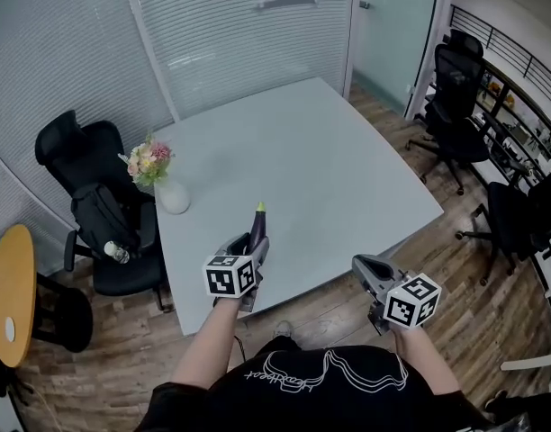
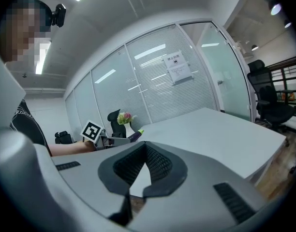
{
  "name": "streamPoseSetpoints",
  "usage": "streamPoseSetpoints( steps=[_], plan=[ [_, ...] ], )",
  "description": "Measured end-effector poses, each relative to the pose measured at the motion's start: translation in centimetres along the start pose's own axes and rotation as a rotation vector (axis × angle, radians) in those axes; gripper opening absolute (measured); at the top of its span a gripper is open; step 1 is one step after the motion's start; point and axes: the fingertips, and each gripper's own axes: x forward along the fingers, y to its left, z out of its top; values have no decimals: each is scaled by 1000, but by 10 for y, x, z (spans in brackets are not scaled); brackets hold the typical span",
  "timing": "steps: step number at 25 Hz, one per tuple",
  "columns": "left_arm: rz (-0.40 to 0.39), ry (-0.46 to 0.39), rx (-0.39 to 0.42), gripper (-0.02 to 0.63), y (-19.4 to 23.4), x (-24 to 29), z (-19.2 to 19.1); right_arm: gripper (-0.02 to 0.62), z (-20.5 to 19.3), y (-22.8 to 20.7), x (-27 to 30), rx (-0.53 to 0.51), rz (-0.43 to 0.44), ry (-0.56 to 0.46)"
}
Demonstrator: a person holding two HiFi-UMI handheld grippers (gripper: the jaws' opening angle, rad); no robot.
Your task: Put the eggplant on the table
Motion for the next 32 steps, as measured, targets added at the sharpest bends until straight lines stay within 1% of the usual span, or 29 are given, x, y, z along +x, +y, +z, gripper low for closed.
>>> streamPoseSetpoints(
  steps=[6, 9, 17, 22, 27, 32],
  plan=[
    [25, 93, -28, 210, 20, 26, -47, 9, -11, -7, 4, 22, -16, 25],
    [36, 145, -26, 210, 30, 36, -68, 9, -16, -9, 9, 30, -21, 39],
    [51, 226, -17, 210, 44, 53, -108, 9, -33, -12, 14, 52, -41, 83],
    [62, 251, -11, 210, 51, 61, -121, 9, -48, -17, 15, 79, -53, 117],
    [63, 243, -12, 210, 53, 63, -122, 9, -60, -19, 15, 101, -51, 136],
    [90, 230, 6, 210, 56, 63, -119, 9, -68, -21, 14, 126, -45, 145]
  ],
)
